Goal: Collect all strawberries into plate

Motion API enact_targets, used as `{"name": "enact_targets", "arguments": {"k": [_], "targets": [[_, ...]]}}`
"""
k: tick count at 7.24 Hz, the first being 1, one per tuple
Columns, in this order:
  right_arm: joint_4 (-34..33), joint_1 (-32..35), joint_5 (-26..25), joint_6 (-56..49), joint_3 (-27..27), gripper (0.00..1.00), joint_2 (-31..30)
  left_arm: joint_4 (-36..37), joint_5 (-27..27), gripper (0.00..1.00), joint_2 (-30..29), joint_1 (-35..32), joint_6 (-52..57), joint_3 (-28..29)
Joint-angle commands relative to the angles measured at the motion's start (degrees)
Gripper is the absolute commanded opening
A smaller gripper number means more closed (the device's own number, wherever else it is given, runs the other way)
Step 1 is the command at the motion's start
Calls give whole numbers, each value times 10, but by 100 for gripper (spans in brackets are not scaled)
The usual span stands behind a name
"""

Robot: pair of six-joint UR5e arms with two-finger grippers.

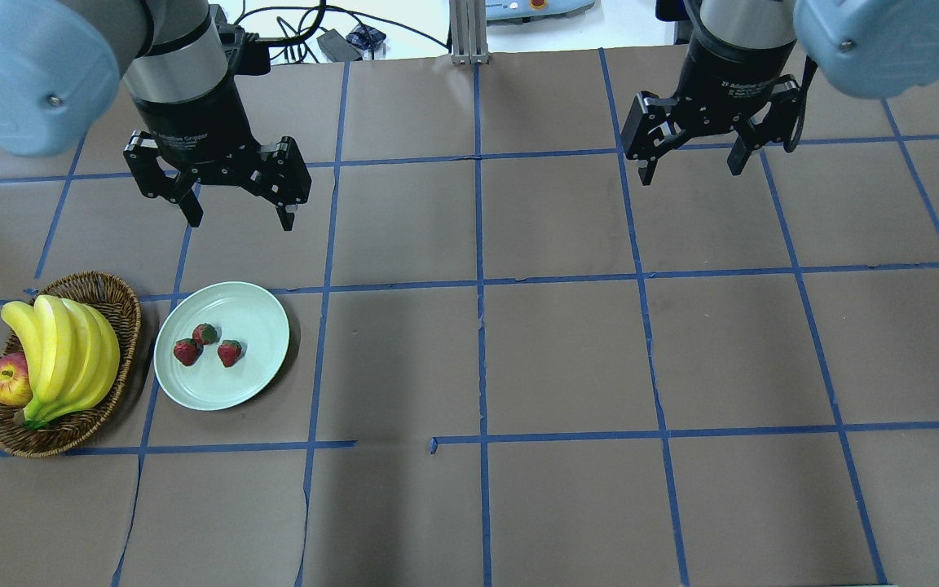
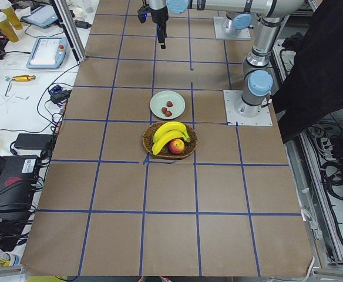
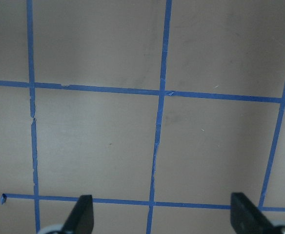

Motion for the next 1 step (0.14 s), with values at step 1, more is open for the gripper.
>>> {"name": "enact_targets", "arguments": {"k": [1], "targets": [[1,0,0,0,1,100,0,0,1,100,-1,0,0,-2]]}}
